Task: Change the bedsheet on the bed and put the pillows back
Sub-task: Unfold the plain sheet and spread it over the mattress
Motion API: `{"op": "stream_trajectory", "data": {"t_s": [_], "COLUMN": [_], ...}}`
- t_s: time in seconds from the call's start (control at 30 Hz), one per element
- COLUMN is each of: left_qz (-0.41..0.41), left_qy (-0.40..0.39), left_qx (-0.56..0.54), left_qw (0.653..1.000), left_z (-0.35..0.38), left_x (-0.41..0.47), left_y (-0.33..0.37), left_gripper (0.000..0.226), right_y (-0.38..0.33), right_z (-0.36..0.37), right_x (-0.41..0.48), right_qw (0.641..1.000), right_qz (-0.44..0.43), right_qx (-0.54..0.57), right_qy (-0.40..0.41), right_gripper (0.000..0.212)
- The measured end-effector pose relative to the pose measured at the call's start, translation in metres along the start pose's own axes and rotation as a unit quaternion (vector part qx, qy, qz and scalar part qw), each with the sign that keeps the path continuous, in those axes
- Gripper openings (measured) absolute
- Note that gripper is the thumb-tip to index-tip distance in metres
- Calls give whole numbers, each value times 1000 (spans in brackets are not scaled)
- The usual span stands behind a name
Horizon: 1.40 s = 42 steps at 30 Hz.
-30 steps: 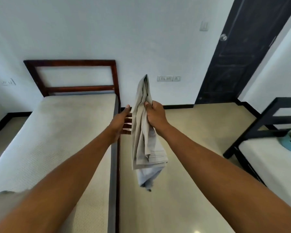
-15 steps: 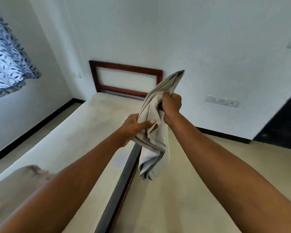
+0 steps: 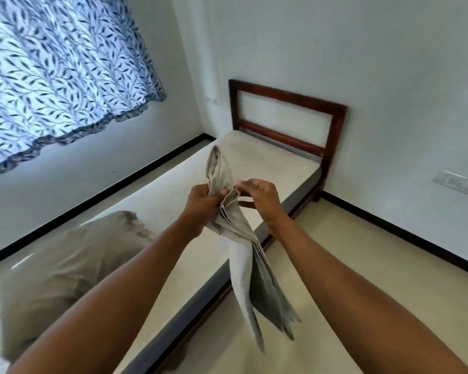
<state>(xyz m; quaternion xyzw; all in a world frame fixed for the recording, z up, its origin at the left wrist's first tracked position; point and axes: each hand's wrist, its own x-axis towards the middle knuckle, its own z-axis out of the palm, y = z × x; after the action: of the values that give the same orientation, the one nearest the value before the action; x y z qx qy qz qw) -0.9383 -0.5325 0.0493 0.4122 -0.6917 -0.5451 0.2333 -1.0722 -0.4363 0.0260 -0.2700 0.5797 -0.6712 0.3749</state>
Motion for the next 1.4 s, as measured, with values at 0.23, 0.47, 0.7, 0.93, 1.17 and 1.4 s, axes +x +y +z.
{"op": "stream_trajectory", "data": {"t_s": [0.23,0.47,0.7,0.93,1.17,1.4], "left_qz": [29,49,76,-9,-34,62], "left_qy": [87,103,93,50,9,-21], "left_qx": [20,53,52,89,79,-109], "left_qw": [996,992,991,995,996,992], "left_z": [-50,-115,-186,-216,-211,-199], "left_x": [-54,-143,-241,-302,-340,-367], "left_y": [-27,-70,-102,-113,-98,-10], "left_gripper": [16,34,36,27,14,58], "right_y": [12,24,-1,-22,-41,-69], "right_z": [54,130,185,210,228,213], "right_x": [-40,-101,-181,-247,-290,-306], "right_qw": [984,972,976,958,935,923], "right_qz": [-54,-66,-118,-169,-228,-272], "right_qx": [-157,-221,-178,-227,-269,-267], "right_qy": [-65,-45,-30,-53,-49,-60], "right_gripper": [10,15,28,15,15,13]}}
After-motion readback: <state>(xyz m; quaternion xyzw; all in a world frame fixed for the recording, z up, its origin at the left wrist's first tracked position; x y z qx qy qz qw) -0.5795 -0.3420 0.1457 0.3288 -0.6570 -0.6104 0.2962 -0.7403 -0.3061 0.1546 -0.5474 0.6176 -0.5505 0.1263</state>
